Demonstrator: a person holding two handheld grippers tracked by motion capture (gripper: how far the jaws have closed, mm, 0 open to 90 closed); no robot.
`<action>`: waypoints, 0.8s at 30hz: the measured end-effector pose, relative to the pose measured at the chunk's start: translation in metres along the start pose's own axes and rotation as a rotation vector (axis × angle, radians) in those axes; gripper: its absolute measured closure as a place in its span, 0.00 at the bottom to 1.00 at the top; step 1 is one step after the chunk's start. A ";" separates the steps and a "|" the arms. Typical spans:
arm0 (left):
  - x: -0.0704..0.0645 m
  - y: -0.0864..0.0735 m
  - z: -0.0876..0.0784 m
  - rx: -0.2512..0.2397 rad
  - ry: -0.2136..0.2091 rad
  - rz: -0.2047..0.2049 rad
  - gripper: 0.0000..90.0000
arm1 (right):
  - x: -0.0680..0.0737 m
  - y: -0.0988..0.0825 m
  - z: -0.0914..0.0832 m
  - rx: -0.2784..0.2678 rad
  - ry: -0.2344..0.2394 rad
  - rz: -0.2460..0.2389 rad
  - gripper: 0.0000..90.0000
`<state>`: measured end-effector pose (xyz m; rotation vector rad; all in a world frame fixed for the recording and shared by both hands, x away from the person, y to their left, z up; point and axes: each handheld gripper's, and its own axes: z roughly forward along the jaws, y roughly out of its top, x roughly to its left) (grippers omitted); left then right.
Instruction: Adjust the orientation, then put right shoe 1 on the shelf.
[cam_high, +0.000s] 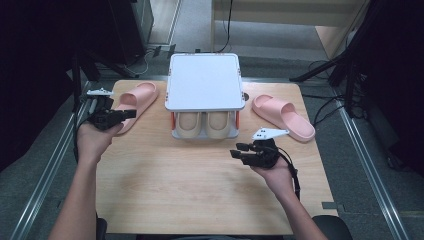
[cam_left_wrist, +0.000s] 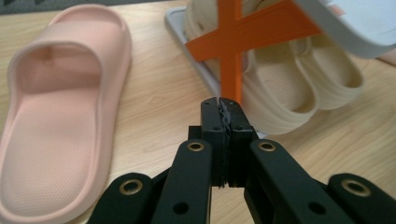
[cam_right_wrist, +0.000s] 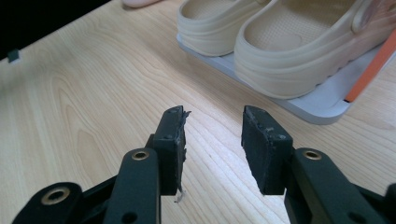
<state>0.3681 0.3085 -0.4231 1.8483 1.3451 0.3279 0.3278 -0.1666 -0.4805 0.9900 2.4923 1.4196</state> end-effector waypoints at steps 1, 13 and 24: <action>0.003 -0.001 0.002 0.002 0.006 -0.003 0.99 | 0.000 0.000 0.000 -0.004 0.007 0.006 0.67; 0.041 -0.003 0.037 0.054 0.057 -0.054 0.99 | 0.002 -0.002 -0.002 0.013 -0.012 -0.008 0.67; 0.066 -0.002 0.066 0.075 0.099 -0.086 0.99 | 0.005 -0.013 -0.001 0.036 -0.026 0.005 0.67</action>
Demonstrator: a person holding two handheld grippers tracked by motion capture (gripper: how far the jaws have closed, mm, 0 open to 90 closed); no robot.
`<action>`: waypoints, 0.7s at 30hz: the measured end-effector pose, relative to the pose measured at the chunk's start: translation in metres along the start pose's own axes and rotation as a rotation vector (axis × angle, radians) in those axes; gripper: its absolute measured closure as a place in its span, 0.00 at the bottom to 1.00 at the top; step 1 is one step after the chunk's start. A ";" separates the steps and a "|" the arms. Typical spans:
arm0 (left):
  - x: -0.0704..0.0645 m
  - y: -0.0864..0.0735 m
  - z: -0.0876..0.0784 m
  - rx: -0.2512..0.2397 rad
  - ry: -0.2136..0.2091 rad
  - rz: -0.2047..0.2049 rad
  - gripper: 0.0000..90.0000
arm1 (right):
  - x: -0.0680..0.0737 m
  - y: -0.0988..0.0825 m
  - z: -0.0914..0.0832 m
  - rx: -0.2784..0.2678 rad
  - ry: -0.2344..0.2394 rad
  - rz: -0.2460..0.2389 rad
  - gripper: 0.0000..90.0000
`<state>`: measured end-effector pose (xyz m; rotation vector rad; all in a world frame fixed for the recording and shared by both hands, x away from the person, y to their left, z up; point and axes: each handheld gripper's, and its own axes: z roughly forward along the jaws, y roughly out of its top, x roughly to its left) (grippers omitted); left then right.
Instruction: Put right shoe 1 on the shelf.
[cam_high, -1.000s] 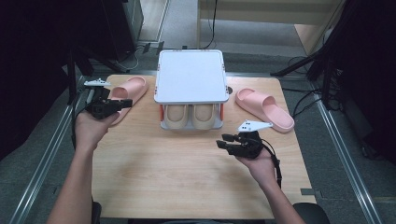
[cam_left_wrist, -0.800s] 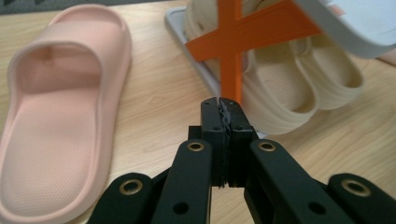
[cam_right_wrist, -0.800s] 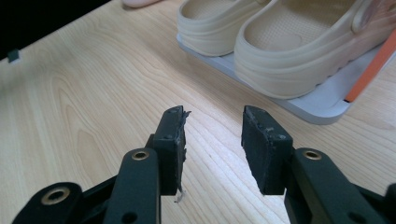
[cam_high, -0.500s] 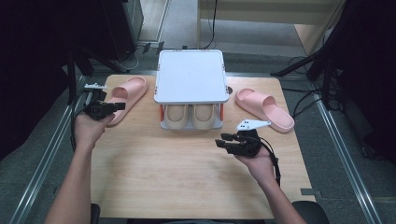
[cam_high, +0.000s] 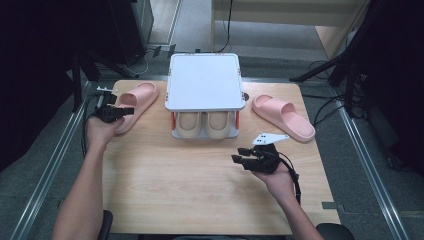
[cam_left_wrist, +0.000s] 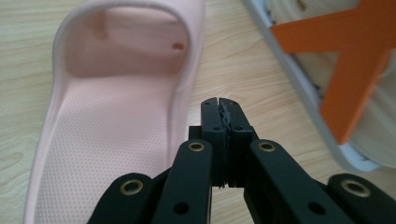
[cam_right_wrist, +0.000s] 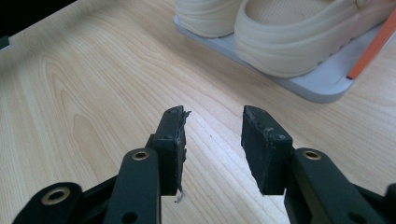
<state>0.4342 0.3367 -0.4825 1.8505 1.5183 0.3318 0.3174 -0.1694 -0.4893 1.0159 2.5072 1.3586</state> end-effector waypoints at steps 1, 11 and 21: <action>0.001 -0.001 0.003 0.006 0.026 0.017 0.99 | 0.000 -0.001 0.000 0.000 -0.001 0.003 0.67; 0.022 -0.009 0.019 0.029 0.044 -0.046 0.99 | 0.001 -0.006 0.000 0.011 -0.007 0.006 0.67; 0.016 -0.010 0.022 0.041 0.001 -0.058 0.99 | 0.001 -0.006 0.003 0.016 -0.010 0.010 0.66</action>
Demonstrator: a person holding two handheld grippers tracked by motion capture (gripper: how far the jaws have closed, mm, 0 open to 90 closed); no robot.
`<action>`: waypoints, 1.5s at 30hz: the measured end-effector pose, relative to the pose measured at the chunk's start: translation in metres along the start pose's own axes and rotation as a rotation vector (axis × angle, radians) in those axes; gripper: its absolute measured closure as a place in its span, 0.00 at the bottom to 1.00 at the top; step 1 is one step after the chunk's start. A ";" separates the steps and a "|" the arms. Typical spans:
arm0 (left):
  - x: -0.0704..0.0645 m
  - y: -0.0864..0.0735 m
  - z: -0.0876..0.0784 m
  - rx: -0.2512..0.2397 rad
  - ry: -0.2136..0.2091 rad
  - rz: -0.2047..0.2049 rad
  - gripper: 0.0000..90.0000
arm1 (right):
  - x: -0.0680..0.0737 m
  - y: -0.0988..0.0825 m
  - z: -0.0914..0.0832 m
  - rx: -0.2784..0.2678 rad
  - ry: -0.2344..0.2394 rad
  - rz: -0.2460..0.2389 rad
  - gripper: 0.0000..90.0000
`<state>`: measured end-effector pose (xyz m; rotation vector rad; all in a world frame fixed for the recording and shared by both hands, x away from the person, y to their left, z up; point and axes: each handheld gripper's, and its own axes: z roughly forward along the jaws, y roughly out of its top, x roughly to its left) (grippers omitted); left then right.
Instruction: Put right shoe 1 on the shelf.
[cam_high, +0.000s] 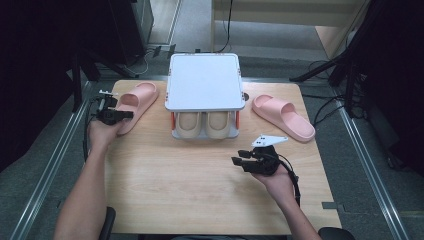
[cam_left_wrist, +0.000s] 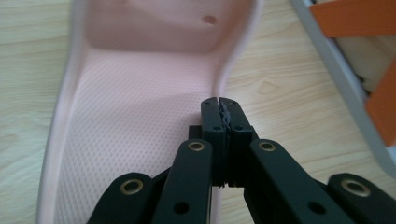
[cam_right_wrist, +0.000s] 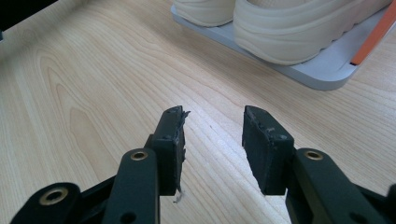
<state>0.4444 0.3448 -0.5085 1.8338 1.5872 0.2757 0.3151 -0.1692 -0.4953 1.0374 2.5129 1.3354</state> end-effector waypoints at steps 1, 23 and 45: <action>-0.001 0.000 0.000 0.004 0.002 0.008 0.99 | 0.000 0.000 0.000 0.000 0.000 0.000 0.66; -0.045 0.003 0.020 0.023 -0.091 0.043 0.97 | -0.002 0.000 0.002 0.006 -0.004 0.007 0.66; -0.015 0.003 -0.032 -0.054 -0.047 -0.030 0.66 | -0.004 0.003 0.005 0.019 0.001 0.009 0.65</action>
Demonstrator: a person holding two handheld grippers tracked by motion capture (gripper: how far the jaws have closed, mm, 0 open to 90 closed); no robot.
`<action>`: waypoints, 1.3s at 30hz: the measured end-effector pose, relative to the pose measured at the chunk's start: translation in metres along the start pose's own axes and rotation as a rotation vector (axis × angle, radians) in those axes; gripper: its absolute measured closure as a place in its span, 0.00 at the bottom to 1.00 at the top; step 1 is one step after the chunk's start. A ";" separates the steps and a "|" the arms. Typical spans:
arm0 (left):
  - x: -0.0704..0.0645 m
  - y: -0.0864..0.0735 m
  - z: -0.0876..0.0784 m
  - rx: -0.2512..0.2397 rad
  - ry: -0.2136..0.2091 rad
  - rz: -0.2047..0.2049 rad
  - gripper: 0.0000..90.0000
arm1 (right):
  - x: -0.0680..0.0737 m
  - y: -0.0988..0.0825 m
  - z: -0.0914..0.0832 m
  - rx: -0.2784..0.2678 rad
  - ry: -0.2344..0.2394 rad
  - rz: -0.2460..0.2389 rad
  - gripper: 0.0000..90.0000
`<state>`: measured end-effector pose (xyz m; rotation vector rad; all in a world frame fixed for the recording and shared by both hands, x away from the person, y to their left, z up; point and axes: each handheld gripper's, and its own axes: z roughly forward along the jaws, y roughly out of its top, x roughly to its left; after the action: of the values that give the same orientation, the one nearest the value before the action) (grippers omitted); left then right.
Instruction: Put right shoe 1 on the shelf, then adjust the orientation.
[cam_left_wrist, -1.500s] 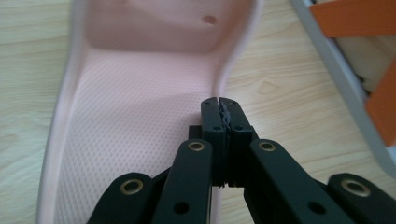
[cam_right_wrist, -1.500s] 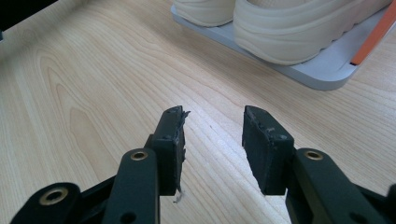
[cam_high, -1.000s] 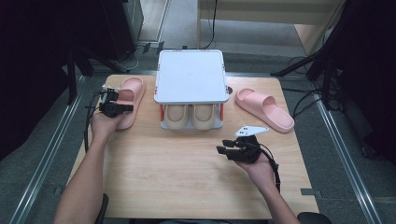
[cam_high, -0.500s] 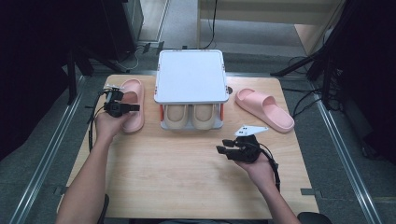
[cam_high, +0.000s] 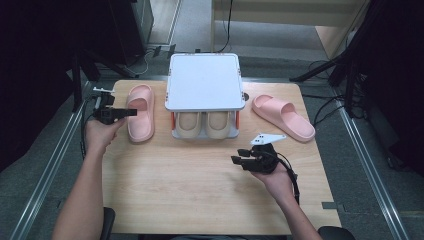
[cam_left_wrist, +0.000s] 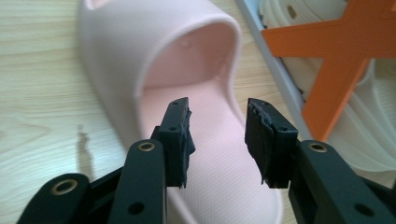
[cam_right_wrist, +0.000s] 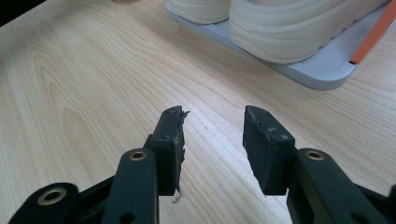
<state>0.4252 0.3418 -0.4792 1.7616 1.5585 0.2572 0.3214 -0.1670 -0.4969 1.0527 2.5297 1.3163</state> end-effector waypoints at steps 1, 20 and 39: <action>0.002 -0.001 -0.001 -0.008 0.005 0.000 0.65 | 0.000 0.000 0.000 0.000 0.001 0.003 0.65; 0.029 -0.002 0.013 -0.005 0.074 -0.047 0.53 | -0.004 0.001 0.002 0.008 -0.006 0.016 0.65; 0.033 -0.005 0.040 -0.051 0.148 -0.037 0.72 | -0.003 -0.008 0.001 0.019 -0.024 0.029 0.64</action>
<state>0.4533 0.3563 -0.5211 1.7053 1.6725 0.4141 0.3196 -0.1712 -0.5035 1.1057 2.5233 1.2814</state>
